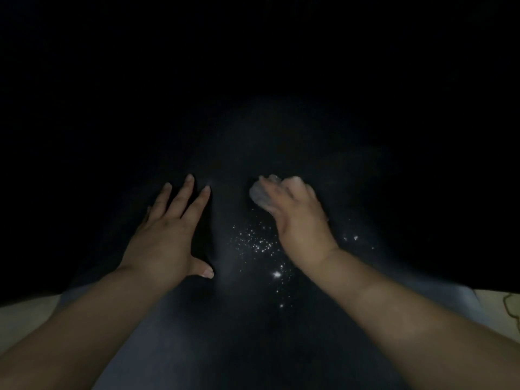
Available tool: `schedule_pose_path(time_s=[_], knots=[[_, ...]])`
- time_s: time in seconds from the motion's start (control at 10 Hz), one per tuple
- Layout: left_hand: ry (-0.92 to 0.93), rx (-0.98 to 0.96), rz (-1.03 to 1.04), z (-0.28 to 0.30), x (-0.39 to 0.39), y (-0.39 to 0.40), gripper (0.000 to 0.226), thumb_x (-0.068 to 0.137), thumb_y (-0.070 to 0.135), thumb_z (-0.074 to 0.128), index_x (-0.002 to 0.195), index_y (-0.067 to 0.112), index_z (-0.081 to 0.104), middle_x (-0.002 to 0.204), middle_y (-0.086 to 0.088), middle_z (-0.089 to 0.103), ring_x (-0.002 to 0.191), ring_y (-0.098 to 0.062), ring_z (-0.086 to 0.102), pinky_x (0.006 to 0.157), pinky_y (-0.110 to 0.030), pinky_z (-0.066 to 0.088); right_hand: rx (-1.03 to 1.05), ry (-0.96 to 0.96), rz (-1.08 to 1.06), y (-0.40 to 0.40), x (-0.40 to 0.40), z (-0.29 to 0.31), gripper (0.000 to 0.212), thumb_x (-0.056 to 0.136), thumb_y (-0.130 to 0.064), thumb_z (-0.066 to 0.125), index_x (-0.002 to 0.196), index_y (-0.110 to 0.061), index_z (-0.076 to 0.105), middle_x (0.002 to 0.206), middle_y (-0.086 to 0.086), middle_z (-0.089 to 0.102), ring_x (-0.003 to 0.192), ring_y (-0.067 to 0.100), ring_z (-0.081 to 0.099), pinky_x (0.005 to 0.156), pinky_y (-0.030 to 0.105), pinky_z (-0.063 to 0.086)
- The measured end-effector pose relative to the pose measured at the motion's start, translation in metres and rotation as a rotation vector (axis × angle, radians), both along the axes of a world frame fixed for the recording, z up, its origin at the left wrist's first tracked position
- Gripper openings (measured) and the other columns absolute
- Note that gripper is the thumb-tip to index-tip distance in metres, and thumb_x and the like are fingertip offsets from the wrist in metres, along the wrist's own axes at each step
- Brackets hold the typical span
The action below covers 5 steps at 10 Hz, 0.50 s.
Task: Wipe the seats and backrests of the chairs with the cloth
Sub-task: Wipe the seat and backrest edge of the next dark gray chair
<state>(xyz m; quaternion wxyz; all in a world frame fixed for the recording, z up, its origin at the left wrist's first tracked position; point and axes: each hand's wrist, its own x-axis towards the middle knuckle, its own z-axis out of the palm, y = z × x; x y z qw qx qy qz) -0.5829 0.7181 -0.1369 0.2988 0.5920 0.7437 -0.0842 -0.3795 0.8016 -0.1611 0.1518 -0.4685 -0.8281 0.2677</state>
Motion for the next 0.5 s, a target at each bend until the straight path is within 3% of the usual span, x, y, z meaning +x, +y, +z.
schedule_pose_path(time_s=[0.1,0.2,0.3,0.4,0.5], knots=[[-0.017,0.007,0.009,-0.001,-0.001,-0.001,0.149,0.044,0.060,0.087,0.145,0.046,-0.022,0.151,0.019,-0.037,0.146,-0.018,-0.024,0.121,-0.048,0.014,0.111,0.038,-0.213,0.051,0.032,0.006,0.043,0.090,-0.006,0.049,0.132,-0.018,0.053,0.113,0.017,0.051,0.099,0.026,0.047,0.088,0.032,0.042],[-0.015,0.011,0.012,-0.002,0.001,-0.001,0.149,0.044,0.061,0.087,0.141,0.049,-0.026,0.151,0.021,-0.038,0.145,-0.015,-0.025,0.120,-0.047,0.015,0.052,-0.015,-0.491,0.088,0.084,0.009,0.038,0.096,-0.015,0.046,0.132,-0.027,0.049,0.113,0.011,0.042,0.097,0.021,0.044,0.097,0.025,0.036],[0.002,0.017,0.019,0.000,0.002,0.000,0.151,0.043,0.060,0.088,0.146,0.046,-0.020,0.152,0.021,-0.036,0.146,-0.017,-0.022,0.120,-0.048,0.016,-0.005,-0.072,-0.449,0.041,0.068,0.000,0.041,0.092,-0.005,0.048,0.131,-0.015,0.053,0.119,0.018,0.047,0.105,0.031,0.048,0.097,0.035,0.040],[0.003,0.002,0.023,0.001,0.002,0.000,0.151,0.043,0.060,0.089,0.146,0.045,-0.021,0.150,0.022,-0.039,0.146,-0.018,-0.023,0.120,-0.048,0.015,-0.057,-0.011,-0.165,0.011,0.045,0.002,0.048,0.092,-0.004,0.053,0.138,-0.012,0.048,0.116,0.015,0.049,0.106,0.033,0.050,0.093,0.043,0.045],[-0.002,-0.002,0.020,0.001,0.001,0.001,0.150,0.044,0.060,0.088,0.143,0.047,-0.023,0.148,0.022,-0.041,0.146,-0.017,-0.024,0.120,-0.048,0.015,-0.014,-0.035,-0.274,0.031,0.056,-0.005,0.050,0.092,-0.003,0.052,0.140,-0.016,0.046,0.115,0.013,0.048,0.103,0.029,0.049,0.096,0.040,0.044]])
